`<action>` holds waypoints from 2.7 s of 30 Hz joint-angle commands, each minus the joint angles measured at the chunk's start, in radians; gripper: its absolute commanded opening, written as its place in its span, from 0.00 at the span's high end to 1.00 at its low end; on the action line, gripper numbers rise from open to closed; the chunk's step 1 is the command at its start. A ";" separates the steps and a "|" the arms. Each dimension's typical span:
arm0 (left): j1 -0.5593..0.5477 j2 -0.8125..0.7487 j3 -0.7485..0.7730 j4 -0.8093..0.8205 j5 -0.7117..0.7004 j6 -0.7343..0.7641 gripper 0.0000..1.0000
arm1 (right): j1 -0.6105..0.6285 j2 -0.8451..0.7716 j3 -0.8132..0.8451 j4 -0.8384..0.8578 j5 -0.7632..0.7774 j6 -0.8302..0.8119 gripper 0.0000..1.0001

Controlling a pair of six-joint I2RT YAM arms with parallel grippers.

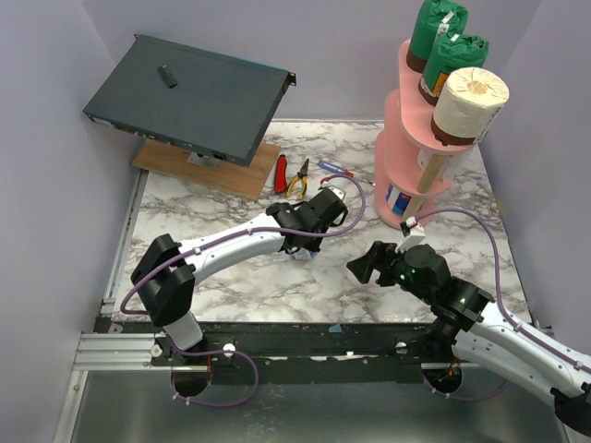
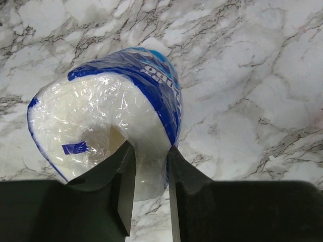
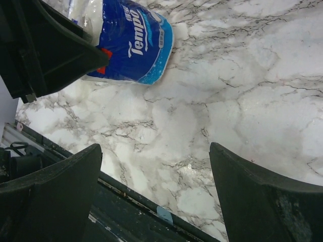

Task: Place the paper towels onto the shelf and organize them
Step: Adjust the paper towel at the center of the board, then pick up the paper towel from the center of the board.

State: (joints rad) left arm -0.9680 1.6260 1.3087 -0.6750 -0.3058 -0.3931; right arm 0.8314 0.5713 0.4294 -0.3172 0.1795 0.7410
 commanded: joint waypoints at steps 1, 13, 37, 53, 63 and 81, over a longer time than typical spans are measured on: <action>-0.018 0.017 0.050 0.008 -0.052 -0.006 0.66 | 0.005 0.002 -0.005 -0.029 0.041 0.023 0.10; -0.022 -0.110 0.084 -0.022 -0.057 -0.050 0.30 | 0.005 0.003 0.032 -0.074 0.219 0.184 0.00; -0.023 -1.171 -0.866 0.209 -0.308 -0.559 0.06 | 0.221 0.828 0.713 -0.108 0.179 -0.387 0.08; -0.023 -1.257 -0.934 0.120 -0.292 -0.638 0.09 | 0.229 1.107 0.883 -0.070 0.169 -0.440 0.23; -0.023 -1.315 -0.943 0.067 -0.303 -0.621 0.09 | 0.229 1.201 0.921 -0.097 0.192 -0.442 0.25; -0.023 -1.345 -0.965 0.075 -0.286 -0.619 0.11 | 0.230 1.299 0.981 -0.205 0.281 -0.414 0.42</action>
State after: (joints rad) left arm -0.9859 0.2760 0.3508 -0.5941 -0.6090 -1.0149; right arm 1.0550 1.8210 1.3785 -0.4488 0.4244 0.3134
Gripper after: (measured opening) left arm 0.893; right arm 0.599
